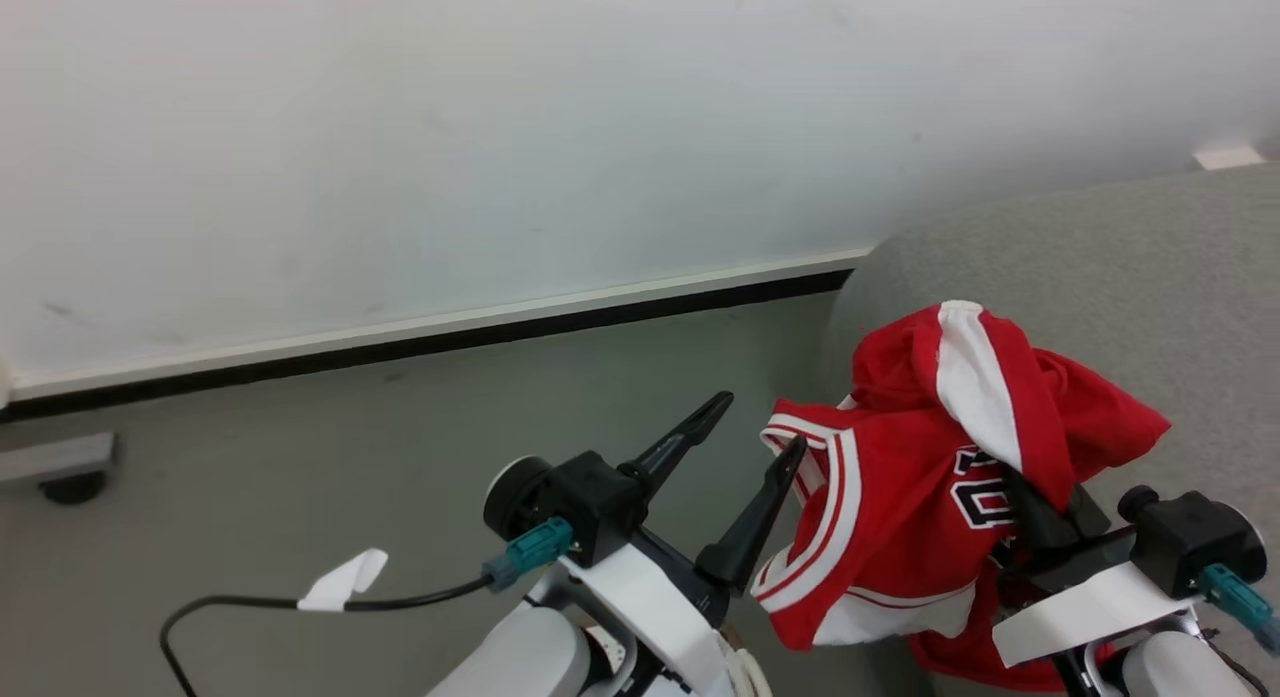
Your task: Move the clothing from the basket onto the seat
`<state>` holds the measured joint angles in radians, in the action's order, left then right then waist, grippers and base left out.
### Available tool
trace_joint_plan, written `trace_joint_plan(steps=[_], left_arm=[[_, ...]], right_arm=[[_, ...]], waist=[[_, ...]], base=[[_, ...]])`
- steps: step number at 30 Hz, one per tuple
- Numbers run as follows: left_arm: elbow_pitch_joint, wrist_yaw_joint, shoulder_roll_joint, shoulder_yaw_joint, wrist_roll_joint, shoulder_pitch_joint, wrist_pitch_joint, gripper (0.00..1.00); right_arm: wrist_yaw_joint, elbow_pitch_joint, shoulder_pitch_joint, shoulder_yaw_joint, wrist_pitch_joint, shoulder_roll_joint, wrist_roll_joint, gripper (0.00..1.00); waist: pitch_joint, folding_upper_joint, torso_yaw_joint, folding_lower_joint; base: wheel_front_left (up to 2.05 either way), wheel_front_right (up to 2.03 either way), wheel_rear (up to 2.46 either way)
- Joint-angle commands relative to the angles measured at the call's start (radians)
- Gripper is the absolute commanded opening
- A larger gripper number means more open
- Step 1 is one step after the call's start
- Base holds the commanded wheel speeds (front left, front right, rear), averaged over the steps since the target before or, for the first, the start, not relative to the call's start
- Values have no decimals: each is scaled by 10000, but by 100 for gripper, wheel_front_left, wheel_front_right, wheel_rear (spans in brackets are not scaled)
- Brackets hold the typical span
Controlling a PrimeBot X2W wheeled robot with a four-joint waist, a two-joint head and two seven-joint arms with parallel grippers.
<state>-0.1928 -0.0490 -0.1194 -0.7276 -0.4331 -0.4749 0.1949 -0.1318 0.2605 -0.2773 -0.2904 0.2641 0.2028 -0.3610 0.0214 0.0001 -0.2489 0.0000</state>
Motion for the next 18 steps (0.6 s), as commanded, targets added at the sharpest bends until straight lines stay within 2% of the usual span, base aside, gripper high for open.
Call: trace_joint_plan(steps=[1, 11, 18], left_arm=[[-39, -5, -83, -17, 149, -8, 61, 100], [-304, -65, -132, -218, 288, -49, 268, 100], [-501, -73, -129, -341, 317, -161, 311, 100]], right_arm=[[21, -57, 0, 93, 5, 96, 28, 0], [22, -520, 106, 550, 5, 234, 60, 0], [22, -788, 235, 880, 5, 187, -29, 0]], waist=[[122, -1, -668, 0], [294, -1, -2329, 0], [579, -1, -2807, 0]], base=[[0, 0, 0], [0, 0, 0], [0, 0, 0]])
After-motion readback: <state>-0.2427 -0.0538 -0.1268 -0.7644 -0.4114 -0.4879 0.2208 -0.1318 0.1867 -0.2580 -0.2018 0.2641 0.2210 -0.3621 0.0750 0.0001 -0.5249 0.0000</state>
